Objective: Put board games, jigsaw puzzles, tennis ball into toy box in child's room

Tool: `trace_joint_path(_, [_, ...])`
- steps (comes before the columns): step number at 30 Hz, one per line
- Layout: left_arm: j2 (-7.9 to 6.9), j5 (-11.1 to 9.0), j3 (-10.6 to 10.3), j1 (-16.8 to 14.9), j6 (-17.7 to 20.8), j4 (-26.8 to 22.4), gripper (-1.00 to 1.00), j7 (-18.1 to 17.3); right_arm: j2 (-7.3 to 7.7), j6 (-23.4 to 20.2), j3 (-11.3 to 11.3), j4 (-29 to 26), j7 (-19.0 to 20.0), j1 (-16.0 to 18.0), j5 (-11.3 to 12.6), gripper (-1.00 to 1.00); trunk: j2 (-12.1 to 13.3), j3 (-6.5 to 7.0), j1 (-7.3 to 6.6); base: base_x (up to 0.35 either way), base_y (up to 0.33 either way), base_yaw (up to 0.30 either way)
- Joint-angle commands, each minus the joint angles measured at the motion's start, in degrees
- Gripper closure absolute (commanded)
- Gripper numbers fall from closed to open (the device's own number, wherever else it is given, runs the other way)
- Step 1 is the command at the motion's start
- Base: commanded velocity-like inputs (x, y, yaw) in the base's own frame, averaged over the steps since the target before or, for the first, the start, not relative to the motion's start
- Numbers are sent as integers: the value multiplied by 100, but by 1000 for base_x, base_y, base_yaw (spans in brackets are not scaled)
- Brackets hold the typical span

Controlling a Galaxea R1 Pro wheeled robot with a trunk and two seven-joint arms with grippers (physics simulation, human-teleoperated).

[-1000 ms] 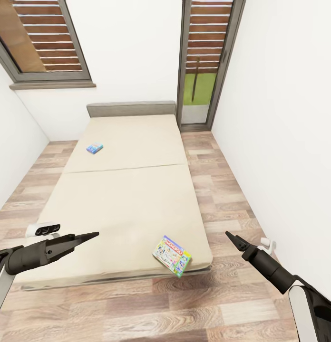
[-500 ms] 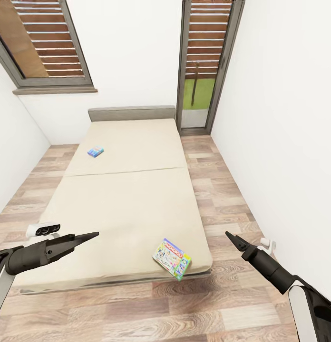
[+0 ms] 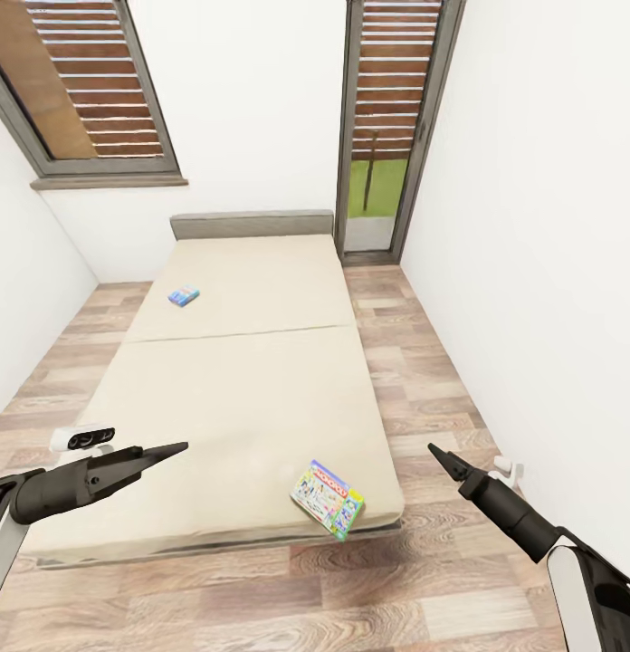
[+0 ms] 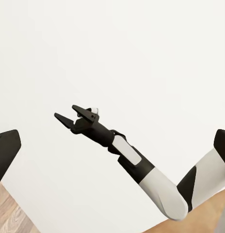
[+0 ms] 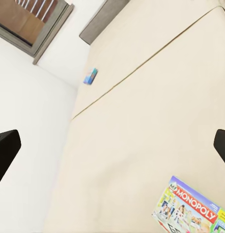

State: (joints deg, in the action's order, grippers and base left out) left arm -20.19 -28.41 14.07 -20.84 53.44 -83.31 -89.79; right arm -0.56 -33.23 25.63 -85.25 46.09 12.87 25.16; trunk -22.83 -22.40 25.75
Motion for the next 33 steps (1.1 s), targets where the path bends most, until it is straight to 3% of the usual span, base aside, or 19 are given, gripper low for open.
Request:
trace_joint_path(1, [-2, 2, -1, -2, 61, -1, -100, -21, -5, -42, 12, 4, 12, 5, 25, -100, -9, 1, 3, 0, 0, 0])
trace_joint_path(22, [-2, 89, -2, -1, 61, 4, -100, -21, -3, 146, 10, 35, 5, 5, 33, -100, -9, 200, 3, 0, 0, 0])
trace_joint_path(33, [-2, 157, -1, -5, 61, 8, -100, -21, 2, 158, -137, 44, 5, 5, 25, -100, -9, 304, 3, 0, 0, 0])
